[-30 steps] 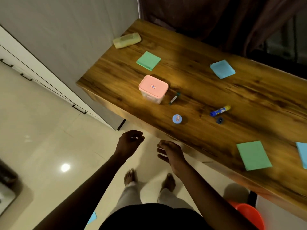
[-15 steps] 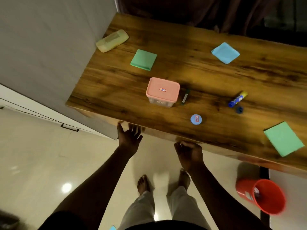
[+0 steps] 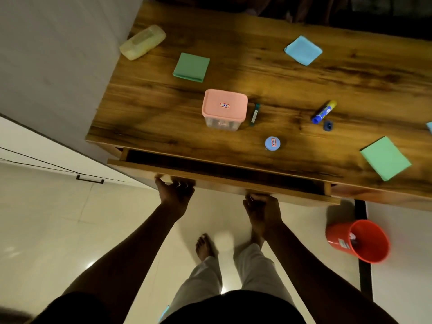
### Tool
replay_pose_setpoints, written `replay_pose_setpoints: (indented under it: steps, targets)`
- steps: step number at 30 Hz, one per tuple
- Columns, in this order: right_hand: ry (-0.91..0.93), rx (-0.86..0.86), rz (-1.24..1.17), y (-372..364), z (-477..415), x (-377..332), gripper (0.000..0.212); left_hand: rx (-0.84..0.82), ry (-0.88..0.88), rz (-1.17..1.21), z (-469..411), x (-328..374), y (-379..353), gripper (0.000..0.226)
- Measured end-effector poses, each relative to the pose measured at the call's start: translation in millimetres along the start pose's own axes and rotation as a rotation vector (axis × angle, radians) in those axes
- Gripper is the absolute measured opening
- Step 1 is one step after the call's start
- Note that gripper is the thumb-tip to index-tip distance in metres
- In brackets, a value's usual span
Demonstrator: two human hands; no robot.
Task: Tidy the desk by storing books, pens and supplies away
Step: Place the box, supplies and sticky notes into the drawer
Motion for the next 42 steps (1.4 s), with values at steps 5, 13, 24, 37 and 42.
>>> replay_pose_setpoints:
  steps: [5,13,24,37,42]
  targets:
    - [-0.027,0.055,0.126,8.8,27.7,7.3,0.013,0.061,0.056,-0.401,34.2,18.7,18.4,0.053]
    - [0.255,0.045,0.759,-17.2,96.8,-19.2,0.016,-0.243,-0.302,-1.201,126.0,-4.5,-35.0,0.022]
    - [0.829,0.150,1.771,-44.0,100.5,-70.2,0.016,-0.654,-0.881,-2.132,113.4,-30.1,-75.6,0.016]
    - [0.705,0.047,1.835,-23.3,120.4,-45.4,0.022,-0.521,-0.793,-2.177,141.1,-38.2,-45.5,0.017]
    - [0.622,-0.010,1.882,-16.1,127.9,-32.2,0.032,-0.461,-0.663,-2.210,160.7,-40.2,-28.8,0.024]
Point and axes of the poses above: each hand's wrist, its own z-axis away from the middle knuckle, its own y-axis out of the back of the hand, x = y × z, the point moved 3 cm from there along -z, towards the middle knuckle, and after that the axes turned 10 degrees about z, right-handed, at the moved point
